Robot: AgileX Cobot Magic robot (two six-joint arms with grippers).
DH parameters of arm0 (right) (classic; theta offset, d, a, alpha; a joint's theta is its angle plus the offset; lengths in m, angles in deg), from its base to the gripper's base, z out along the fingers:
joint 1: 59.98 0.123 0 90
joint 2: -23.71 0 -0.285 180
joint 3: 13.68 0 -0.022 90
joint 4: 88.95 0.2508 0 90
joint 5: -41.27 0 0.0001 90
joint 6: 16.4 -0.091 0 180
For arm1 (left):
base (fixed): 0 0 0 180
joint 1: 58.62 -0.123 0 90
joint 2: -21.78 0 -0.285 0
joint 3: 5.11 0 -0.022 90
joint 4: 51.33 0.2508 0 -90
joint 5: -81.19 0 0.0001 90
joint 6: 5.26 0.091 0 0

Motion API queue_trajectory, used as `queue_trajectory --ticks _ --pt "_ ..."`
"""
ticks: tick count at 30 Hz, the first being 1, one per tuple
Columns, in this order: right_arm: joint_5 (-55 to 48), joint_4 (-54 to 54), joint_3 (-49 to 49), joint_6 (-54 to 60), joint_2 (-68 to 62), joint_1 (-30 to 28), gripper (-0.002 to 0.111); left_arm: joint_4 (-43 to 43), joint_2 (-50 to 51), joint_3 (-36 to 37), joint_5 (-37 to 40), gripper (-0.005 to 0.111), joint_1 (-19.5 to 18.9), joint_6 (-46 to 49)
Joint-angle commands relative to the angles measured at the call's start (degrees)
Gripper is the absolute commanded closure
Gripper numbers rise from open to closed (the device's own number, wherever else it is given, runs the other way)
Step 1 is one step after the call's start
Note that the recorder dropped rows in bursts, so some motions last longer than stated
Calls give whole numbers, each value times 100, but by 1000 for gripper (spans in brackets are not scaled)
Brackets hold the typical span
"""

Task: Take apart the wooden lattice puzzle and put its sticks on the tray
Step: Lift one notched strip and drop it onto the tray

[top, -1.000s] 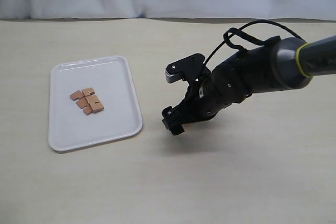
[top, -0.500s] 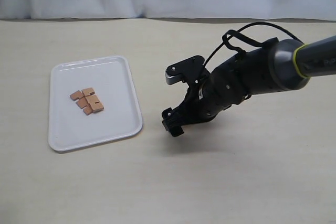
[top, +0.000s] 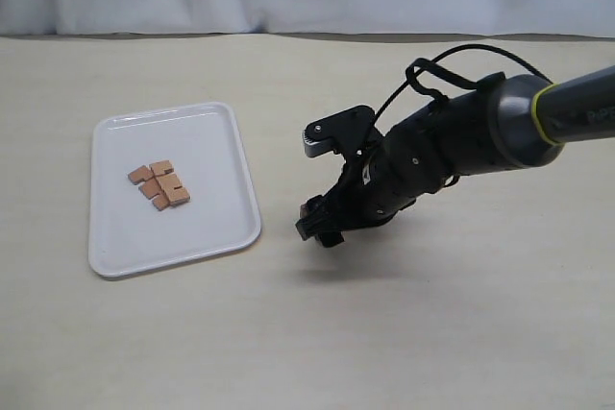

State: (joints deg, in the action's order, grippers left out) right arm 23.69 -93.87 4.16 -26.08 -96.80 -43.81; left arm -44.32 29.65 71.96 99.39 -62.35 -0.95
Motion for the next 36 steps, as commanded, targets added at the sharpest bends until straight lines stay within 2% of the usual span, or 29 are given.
queue_trajectory --ticks 1,3,8,11,13,16,22,26,28,29,30,31,33,36 --pt "-53 20 24 23 1 -5 92 -3 -9 14 -75 107 12 -16" --pt "-161 20 24 23 64 -5 103 -3 -9 14 -75 107 12 -16" --pt "-533 20 24 41 907 -5 104 -3 -9 14 -75 107 12 -16" --pt "-239 319 24 41 1511 -5 104 -3 -9 14 -75 107 12 -16" --pt "181 449 12 41 1586 204 104 -3 -9 14 -75 107 12 -16" --pt "997 449 -84 41 1214 757 104 -24 -9 14 -75 107 12 -16" --pt "1000 491 -1573 -9 -311 1264 103 -24 -9 14 -75 107 12 -16" --pt "989 857 -2333 -9 -1087 1264 85 -24 -9 14 -75 107 12 -16" --pt "939 1028 -2547 -9 -1289 1264 70 -24 -9 14 -75 107 12 -16" --pt "804 1046 -2634 -9 -1331 1264 56 -24 -9 14 -75 107 12 -16" --pt "690 1046 -2681 -9 -1334 1264 48 -24 -9 14 -75 107 12 -16" --pt "376 1046 -2809 6 -1334 1264 35 -24 -9 14 -75 107 12 -16" --pt "-345 1001 -3089 223 -1320 1264 21 -24 -9 14 -75 107 12 -16" --pt "-1207 1062 -3500 262 -1309 1264 15 -24 -9 14 -75 107 12 -16"
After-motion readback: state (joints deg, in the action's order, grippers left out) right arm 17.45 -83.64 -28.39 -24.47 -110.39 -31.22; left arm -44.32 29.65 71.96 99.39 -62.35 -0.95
